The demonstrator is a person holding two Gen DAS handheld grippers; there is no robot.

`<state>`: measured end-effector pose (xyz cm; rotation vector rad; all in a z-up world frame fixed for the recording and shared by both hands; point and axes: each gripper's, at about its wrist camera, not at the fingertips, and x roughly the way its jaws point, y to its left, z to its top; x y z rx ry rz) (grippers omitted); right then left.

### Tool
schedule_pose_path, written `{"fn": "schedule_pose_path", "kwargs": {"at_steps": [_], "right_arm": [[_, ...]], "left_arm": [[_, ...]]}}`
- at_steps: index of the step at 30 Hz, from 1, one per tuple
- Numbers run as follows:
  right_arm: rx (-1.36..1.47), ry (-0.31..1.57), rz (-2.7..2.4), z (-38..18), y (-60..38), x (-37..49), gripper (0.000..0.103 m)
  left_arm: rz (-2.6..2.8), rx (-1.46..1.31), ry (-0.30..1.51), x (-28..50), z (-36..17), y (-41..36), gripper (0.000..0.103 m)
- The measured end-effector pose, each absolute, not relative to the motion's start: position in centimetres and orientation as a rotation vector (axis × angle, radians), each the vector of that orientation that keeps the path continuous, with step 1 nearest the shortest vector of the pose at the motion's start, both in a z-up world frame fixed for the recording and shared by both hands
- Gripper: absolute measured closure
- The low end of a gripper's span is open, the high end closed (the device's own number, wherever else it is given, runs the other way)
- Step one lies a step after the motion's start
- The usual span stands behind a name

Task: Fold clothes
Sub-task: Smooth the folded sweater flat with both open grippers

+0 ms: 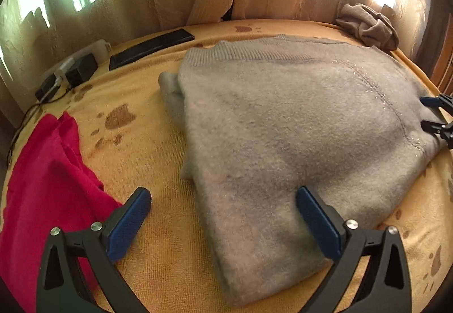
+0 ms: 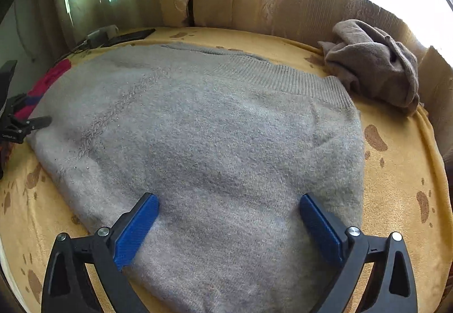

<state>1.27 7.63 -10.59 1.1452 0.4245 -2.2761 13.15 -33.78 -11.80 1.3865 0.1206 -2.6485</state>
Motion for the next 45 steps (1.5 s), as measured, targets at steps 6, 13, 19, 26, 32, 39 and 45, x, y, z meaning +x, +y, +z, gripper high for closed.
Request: {"fn": "schedule_pose_path", "kwargs": {"at_steps": [6, 13, 19, 26, 32, 39, 45], "right_arm": [[1.113, 0.461, -2.270, -10.6, 8.2, 1.6, 0.001], [1.057, 0.451, -2.356, -9.0, 6.9, 4.1, 0.001], [1.086, 0.425, -2.385, -9.1, 6.5, 4.9, 0.001], [1.153, 0.435, -2.368, -10.3, 6.5, 4.3, 0.001], [1.151, 0.428, -2.366, -10.5, 6.7, 4.3, 0.001], [1.150, 0.428, -2.362, -10.5, 6.8, 4.2, 0.001], [1.150, 0.423, -2.355, -10.5, 7.0, 4.1, 0.001]], "left_arm": [[-2.636, 1.361, 0.111, 13.9, -11.7, -34.1, 0.000], [-2.806, 1.203, -0.107, 15.6, -8.0, -26.1, 0.000], [-2.754, 1.229, -0.242, 13.6, -10.2, -21.2, 0.000], [-2.716, 1.333, 0.020, 12.9, -11.7, -23.1, 0.000], [-2.712, 1.336, 0.031, 13.1, -11.9, -22.9, 0.000], [-2.716, 1.345, 0.053, 13.0, -12.0, -23.3, 0.000], [-2.719, 1.351, 0.067, 12.9, -12.0, -23.4, 0.000]]}}
